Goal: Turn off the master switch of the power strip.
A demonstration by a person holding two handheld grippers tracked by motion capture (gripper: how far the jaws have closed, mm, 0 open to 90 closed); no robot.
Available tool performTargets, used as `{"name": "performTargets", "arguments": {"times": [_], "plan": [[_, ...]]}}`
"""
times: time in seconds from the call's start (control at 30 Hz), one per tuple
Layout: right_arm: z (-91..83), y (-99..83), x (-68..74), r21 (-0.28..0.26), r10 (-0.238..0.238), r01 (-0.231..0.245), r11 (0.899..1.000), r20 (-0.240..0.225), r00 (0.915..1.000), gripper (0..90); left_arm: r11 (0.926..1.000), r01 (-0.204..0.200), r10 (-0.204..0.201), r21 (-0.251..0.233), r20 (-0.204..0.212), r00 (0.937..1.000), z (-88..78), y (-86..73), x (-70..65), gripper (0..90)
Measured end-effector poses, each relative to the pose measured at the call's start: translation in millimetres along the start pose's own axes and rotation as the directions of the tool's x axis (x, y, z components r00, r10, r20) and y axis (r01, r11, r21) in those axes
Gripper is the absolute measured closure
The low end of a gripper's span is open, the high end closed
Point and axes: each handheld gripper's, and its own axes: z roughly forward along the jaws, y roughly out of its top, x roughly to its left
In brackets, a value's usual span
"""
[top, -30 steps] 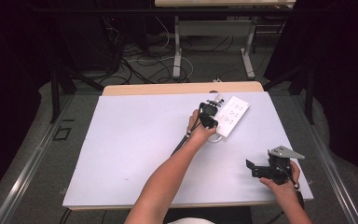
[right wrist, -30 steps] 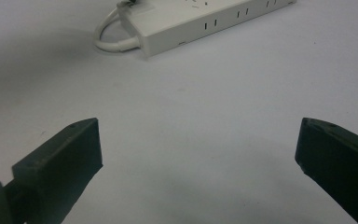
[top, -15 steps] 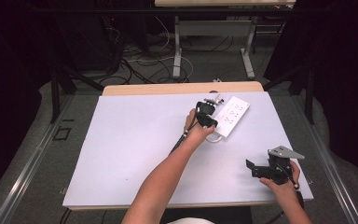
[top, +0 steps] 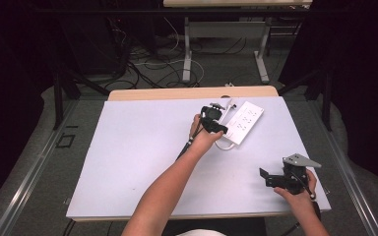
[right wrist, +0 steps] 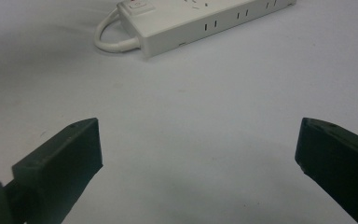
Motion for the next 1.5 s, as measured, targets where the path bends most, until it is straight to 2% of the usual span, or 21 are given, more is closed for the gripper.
{"name": "performTargets", "arguments": {"times": [0.03,0.07,0.13,0.23,0.27,0.33,0.4,0.57,0.7,0.77,0.8,0.83,1.13,1.33,1.37,1.43,1.5], "plan": [[0.2,-0.1,0.1,0.000,0.001,-0.001,1.000,0.000,1.0000,0.0,0.9999,-0.012,0.012,-0.005,-0.002,0.9999,-1.4,-0.5,1.2,55.0],[0.2,-0.1,0.3,0.001,0.000,0.000,1.000,0.001,1.0000,0.0,1.0000,0.003,-0.003,-0.008,0.008,1.0000,-2.4,-1.2,0.8,54.8],[-0.1,0.1,0.5,0.004,0.000,0.000,1.000,0.005,1.0000,0.0,0.9997,-0.021,0.021,-0.012,0.004,0.9998,-5.0,-1.9,3.0,53.3],[-0.3,0.2,0.5,0.003,0.000,0.000,1.000,0.006,1.0000,0.0,0.9995,-0.031,0.031,-0.010,0.005,0.9995,-8.5,-2.6,3.5,50.6],[-0.3,0.3,0.6,0.002,0.000,0.000,1.000,0.008,1.0000,0.0,0.9997,-0.015,0.016,-0.017,0.011,0.9998,-8.8,-3.3,2.2,49.5],[-0.6,0.3,0.5,0.003,-0.001,0.001,1.000,0.006,1.0000,0.0,0.9990,-0.038,0.038,-0.023,0.016,0.9991,-10.5,-3.5,1.0,48.1],[-0.6,0.3,0.2,0.000,-0.002,0.002,1.000,0.003,1.0000,0.0,0.9966,-0.081,0.082,-0.014,0.014,0.9966,-13.0,-4.0,-0.3,46.3],[-0.8,0.5,0.0,-0.005,0.006,-0.006,1.000,-0.001,1.0000,0.0,0.9943,-0.106,0.106,-0.004,0.041,0.9935,-18.6,-5.9,-4.4,42.4],[-1.4,0.7,0.3,-0.001,0.003,-0.003,1.000,0.004,1.0000,0.0,0.9919,-0.127,0.127,-0.011,0.039,0.9912,-22.9,-7.5,-5.8,39.8],[-0.8,0.6,0.3,-0.005,0.004,-0.004,1.000,0.001,1.0000,0.0,0.9915,-0.130,0.130,-0.011,0.040,0.9907,-25.8,-8.3,-5.6,38.4],[-0.7,0.5,0.4,-0.004,0.005,-0.005,1.000,0.003,1.0000,0.0,0.9925,-0.122,0.122,-0.011,0.052,0.9911,-27.2,-8.7,-5.2,37.8],[-0.6,0.5,0.3,-0.003,0.005,-0.005,1.000,0.003,1.0000,0.0,0.9953,-0.095,0.096,-0.017,0.061,0.9935,-28.1,-9.4,-5.7,37.5],[-0.3,0.5,0.9,-0.001,0.005,-0.005,1.000,0.001,1.0000,0.0,0.9959,-0.089,0.090,-0.012,0.091,0.9918,-40.5,-14.1,-4.4,32.8],[-0.3,0.5,1.1,-0.001,0.001,-0.001,1.000,0.004,1.0000,0.0,0.9957,-0.091,0.092,-0.020,0.109,0.9897,-47.9,-19.7,-2.5,19.1],[-0.3,0.5,1.0,-0.002,0.001,-0.001,1.000,0.003,1.0000,0.0,0.9966,-0.081,0.082,-0.020,0.122,0.9891,-48.8,-20.9,-1.9,16.5],[-0.3,0.5,1.2,-0.001,0.006,-0.006,1.000,0.001,1.0000,0.0,0.9963,-0.083,0.085,-0.022,0.111,0.9903,-51.1,-23.3,0.0,14.7],[-0.2,0.4,0.9,0.001,0.000,0.000,1.000,0.003,1.0000,0.0,0.9968,-0.076,0.078,-0.025,0.113,0.9905,-52.8,-25.4,0.8,8.6]]}}
